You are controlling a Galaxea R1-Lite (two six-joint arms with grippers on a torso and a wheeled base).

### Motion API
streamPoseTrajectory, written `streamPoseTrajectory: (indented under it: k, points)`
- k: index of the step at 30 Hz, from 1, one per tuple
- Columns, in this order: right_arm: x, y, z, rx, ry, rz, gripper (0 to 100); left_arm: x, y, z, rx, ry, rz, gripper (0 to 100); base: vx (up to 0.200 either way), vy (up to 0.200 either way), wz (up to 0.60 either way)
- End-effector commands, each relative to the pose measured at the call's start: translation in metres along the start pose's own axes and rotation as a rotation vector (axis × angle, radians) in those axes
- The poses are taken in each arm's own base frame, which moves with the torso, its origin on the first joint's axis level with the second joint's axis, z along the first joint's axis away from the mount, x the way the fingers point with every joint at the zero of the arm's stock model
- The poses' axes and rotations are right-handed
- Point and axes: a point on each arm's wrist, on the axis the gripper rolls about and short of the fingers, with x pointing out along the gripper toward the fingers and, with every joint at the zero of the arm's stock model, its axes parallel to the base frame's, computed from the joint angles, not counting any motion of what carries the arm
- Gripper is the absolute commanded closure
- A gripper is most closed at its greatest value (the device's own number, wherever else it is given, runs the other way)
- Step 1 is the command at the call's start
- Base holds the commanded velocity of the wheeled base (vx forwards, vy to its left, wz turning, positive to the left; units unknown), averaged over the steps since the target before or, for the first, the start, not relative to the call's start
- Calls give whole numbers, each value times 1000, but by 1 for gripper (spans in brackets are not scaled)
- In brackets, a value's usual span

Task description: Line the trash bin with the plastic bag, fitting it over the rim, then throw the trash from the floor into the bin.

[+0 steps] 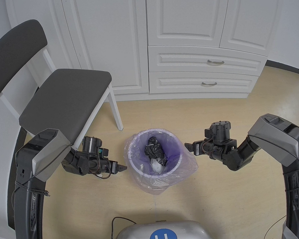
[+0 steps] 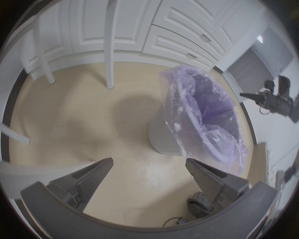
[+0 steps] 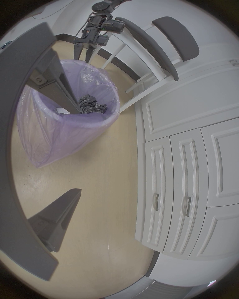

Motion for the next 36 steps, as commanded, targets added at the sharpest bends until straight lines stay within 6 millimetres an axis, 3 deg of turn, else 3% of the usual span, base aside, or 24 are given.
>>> streamPoseTrajectory:
  k: [1,7,9,14,36]
  points:
    - [-6,-1,0,-16,10,6,0,-6,2,6,124,-19,-61,0,0,0,0]
    - [-9,-1,-4,-37,25,21,0,-6,0,8,264,28,-167,0,0,0,0]
    - [-10,-1,-6,-39,31,26,0,-2,0,9,306,35,-267,0,0,0,0]
    - [-12,-2,-5,-40,31,26,0,8,0,11,367,39,-307,0,0,0,0]
    - [-13,-3,-5,-39,31,24,0,33,4,22,361,39,-446,0,0,0,0]
